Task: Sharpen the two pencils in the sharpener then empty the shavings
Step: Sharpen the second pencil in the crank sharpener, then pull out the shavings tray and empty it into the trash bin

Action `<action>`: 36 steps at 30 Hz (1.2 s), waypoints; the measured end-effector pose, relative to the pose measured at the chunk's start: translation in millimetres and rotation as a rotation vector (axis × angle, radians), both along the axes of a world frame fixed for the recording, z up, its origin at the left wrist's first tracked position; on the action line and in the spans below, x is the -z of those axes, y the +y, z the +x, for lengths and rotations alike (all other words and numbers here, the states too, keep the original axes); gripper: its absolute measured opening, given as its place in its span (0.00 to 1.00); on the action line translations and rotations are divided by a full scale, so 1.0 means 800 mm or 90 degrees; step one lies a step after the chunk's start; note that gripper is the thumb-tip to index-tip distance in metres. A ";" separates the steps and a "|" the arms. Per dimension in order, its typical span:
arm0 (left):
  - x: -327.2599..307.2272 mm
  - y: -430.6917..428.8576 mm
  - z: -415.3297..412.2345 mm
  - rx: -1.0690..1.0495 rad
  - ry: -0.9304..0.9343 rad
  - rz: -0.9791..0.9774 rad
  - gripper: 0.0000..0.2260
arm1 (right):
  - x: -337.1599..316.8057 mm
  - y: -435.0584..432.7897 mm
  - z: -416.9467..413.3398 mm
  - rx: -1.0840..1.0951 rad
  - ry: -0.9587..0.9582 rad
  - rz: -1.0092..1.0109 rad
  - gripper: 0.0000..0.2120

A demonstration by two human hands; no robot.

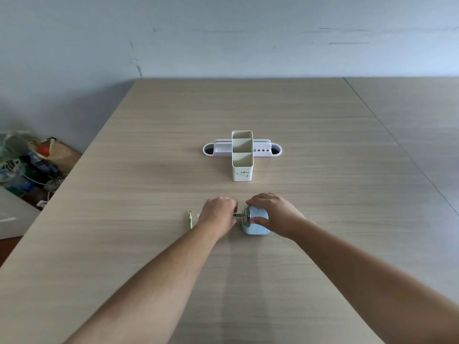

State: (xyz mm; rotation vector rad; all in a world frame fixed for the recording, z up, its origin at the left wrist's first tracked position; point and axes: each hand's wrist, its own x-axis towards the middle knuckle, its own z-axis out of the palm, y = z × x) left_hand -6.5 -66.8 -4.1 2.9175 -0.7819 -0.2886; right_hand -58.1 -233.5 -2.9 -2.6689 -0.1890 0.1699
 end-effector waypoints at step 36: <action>0.063 0.058 -0.012 -0.529 0.255 -0.174 0.15 | 0.019 -0.005 -0.003 0.043 -0.065 0.034 0.21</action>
